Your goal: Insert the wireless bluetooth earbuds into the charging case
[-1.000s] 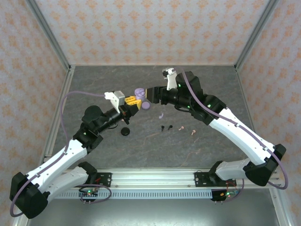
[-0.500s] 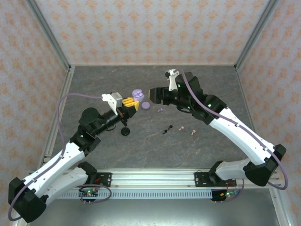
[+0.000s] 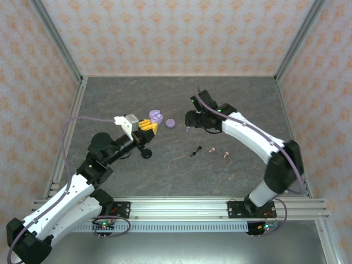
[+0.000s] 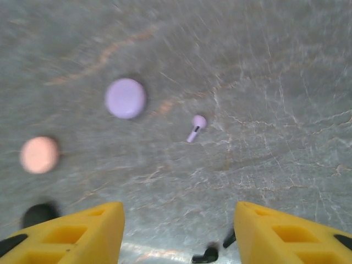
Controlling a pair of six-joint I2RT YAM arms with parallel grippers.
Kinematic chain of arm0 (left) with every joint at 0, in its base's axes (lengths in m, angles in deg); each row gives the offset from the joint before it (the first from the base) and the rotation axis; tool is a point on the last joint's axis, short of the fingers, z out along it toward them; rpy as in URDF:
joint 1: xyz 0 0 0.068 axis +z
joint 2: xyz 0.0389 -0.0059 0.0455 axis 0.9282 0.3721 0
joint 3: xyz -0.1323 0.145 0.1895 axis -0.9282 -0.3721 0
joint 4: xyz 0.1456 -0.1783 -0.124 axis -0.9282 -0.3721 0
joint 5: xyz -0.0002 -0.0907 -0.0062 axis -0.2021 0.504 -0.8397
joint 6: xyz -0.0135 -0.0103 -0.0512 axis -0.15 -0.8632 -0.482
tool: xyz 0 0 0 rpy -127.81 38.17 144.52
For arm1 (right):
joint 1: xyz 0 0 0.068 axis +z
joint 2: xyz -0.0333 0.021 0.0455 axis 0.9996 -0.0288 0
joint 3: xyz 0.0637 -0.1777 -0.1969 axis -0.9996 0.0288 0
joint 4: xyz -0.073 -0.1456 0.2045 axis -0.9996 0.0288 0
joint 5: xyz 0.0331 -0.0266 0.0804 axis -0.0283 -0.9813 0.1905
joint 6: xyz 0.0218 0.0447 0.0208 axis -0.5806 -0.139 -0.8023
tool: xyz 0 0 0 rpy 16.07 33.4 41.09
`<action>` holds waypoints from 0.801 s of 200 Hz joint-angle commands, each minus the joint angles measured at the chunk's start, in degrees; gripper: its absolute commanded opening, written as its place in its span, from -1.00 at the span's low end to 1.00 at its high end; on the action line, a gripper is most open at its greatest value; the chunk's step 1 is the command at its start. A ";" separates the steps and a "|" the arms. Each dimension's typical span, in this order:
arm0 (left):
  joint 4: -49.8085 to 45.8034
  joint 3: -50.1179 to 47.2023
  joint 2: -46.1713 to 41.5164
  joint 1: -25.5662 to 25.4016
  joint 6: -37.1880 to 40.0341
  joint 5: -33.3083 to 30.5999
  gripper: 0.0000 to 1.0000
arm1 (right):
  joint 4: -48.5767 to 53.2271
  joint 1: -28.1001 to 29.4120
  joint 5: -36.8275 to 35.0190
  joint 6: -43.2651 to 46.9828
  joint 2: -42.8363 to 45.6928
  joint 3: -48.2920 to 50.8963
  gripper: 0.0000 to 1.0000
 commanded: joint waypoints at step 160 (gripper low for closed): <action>-0.79 -0.72 -1.22 -0.38 1.73 -1.44 -1.00 | 6.05 -2.68 -0.40 -3.34 -32.41 -20.47 -0.31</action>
